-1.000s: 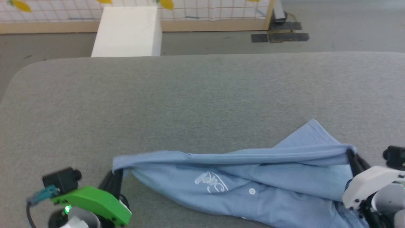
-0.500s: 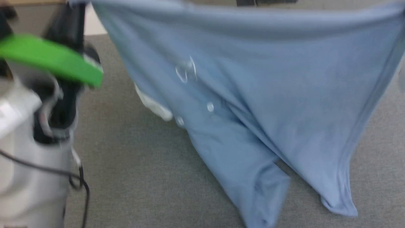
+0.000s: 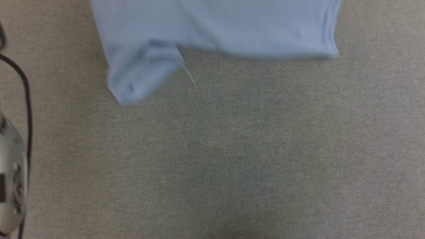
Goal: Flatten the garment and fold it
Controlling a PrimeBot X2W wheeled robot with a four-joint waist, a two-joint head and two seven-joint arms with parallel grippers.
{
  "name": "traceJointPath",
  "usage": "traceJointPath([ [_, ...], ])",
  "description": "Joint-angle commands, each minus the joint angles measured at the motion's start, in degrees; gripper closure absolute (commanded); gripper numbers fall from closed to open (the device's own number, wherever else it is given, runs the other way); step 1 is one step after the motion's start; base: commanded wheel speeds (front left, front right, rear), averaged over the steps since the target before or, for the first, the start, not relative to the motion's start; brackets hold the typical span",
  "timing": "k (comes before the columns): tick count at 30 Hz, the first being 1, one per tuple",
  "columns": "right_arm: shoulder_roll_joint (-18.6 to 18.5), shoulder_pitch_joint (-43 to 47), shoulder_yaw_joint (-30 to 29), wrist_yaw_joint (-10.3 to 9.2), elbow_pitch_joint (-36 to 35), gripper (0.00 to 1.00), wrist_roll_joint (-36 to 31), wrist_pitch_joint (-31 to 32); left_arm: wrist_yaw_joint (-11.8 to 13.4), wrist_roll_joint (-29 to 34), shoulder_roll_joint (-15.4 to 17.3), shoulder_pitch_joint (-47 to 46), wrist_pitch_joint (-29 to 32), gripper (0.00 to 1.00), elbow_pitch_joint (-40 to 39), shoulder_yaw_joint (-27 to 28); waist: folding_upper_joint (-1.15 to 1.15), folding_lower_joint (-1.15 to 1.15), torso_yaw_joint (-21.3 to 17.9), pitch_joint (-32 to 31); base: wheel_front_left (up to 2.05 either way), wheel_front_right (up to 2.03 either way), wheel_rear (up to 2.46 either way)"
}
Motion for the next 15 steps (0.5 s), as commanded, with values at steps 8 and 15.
traceJointPath([
  [8, 1.6, -8.9, 1.6, -0.10, 5.6, 1.00, -9.7, -8.9, -3.3, 2.1, 0.9, -9.6, -14.5, 1.00, 6.5, 1.1, 0.00, -0.01, -1.5, 1.6, 0.00, 0.00, 0.00],
  [15, 4.8, -0.3, 0.9, -0.10, 12.2, 1.00, -8.1, -13.5, -5.6, 2.1, 2.5, 1.6, -14.5, 1.00, 15.7, -0.8, 0.00, -0.01, -0.2, -1.5, 0.00, 0.00, 0.00],
])
